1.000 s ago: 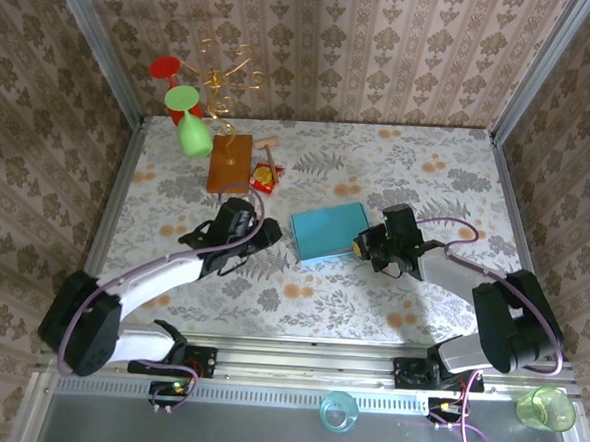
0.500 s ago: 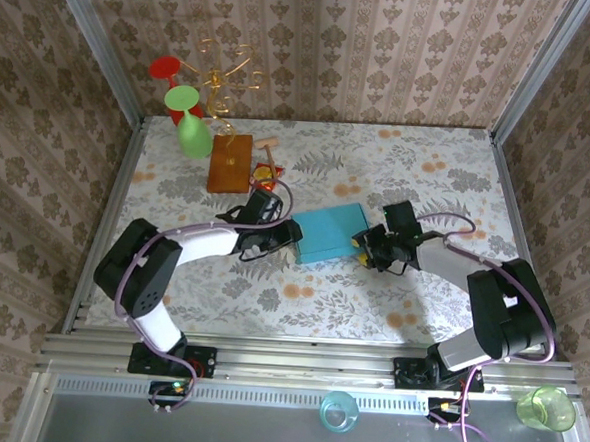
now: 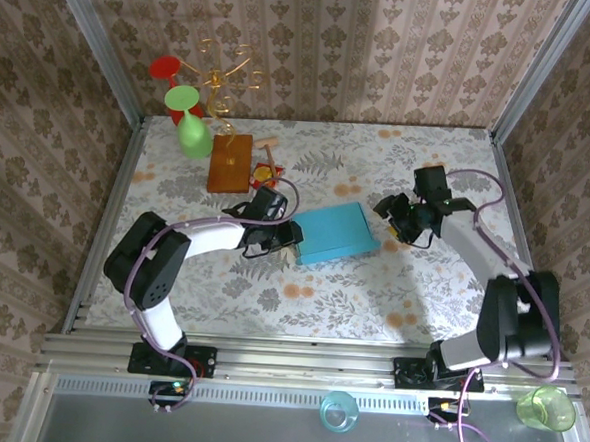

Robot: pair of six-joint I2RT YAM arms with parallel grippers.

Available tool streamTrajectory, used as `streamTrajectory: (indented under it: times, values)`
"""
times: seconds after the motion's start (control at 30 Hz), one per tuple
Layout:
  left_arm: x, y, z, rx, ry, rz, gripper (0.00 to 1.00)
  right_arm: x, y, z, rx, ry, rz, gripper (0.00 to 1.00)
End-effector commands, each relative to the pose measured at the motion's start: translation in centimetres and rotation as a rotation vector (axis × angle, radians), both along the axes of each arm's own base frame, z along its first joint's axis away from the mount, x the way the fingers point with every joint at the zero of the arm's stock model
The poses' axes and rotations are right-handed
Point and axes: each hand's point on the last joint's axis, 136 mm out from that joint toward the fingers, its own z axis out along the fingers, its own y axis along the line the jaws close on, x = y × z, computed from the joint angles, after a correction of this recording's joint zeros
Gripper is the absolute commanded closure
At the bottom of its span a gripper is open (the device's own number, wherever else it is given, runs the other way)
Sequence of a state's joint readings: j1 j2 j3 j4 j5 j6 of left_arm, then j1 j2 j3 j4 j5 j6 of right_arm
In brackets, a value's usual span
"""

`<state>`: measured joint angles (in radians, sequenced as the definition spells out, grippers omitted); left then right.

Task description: Fold the paper box

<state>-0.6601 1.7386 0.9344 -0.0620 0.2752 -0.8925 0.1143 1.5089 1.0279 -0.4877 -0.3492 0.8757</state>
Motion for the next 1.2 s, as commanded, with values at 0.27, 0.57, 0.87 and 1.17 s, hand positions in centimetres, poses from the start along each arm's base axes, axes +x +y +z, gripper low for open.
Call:
streamTrajectory:
  times: [0.27, 0.57, 0.87, 1.17]
  values:
    - [-0.5, 0.7, -1.8, 0.066, 0.033, -0.046, 0.76, 2.6, 2.1, -5.9, 0.180, 0.040, 0.357, 0.34]
    - [-1.1, 2.0, -2.5, 0.094, 0.043, -0.054, 0.87, 2.8, 3.0, -8.2, 0.264, 0.088, 0.403, 0.32]
    - [-1.7, 3.4, -3.3, 0.106, 0.045, -0.075, 0.96, 2.9, 4.2, -8.3, 0.337, 0.078, 0.445, 0.31]
    - [-1.3, 4.0, -3.9, 0.025, 0.042, -0.042, 0.97, 1.8, 6.9, -7.2, 0.409, 0.060, 0.500, 0.30]
